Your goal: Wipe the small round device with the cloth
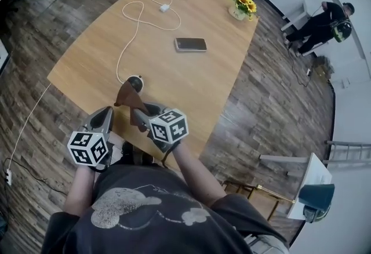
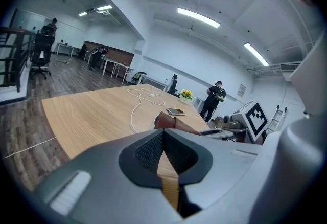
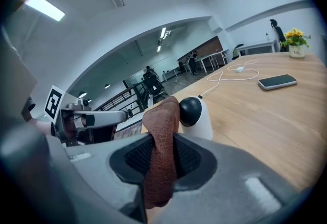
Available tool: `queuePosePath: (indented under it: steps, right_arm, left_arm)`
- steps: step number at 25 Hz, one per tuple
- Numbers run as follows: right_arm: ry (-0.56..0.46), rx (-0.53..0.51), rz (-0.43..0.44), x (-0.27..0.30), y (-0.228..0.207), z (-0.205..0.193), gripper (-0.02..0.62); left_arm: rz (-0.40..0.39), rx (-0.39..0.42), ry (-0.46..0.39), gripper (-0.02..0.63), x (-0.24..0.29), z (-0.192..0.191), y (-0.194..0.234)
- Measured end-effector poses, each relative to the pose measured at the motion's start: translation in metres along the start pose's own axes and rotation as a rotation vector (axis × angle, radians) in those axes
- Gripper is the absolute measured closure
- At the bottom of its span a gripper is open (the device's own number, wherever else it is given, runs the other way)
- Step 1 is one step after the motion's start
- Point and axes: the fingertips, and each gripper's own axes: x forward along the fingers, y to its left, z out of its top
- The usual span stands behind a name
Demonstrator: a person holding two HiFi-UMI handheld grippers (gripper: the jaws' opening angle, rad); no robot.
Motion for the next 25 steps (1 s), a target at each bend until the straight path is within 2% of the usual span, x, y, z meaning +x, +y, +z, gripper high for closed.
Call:
queuePosePath:
  steps: [8,16,22,25]
  right_arm:
    - [0.103,0.066,-0.028,0.014,-0.022,-0.027,0.52]
    - [0.183,0.111,-0.072,0.018,-0.036,-0.05,0.52]
    - [0.132,0.063,-0.006,-0.009,-0.019,-0.042,0.52]
    - [0.075,0.058,-0.026,-0.032,-0.019,-0.033,0.52]
  left_arm:
    - [0.045,-0.023,0.008,0.588,-0.012,-0.009,0.01]
    - [0.047,-0.021,0.018,0.588,-0.009,-0.012,0.013]
    - [0.025,-0.005,0.01,0.588,-0.003,-0.004,0.007]
    - [0.024,0.0,0.005,0.588,-0.003,-0.002,0.008]
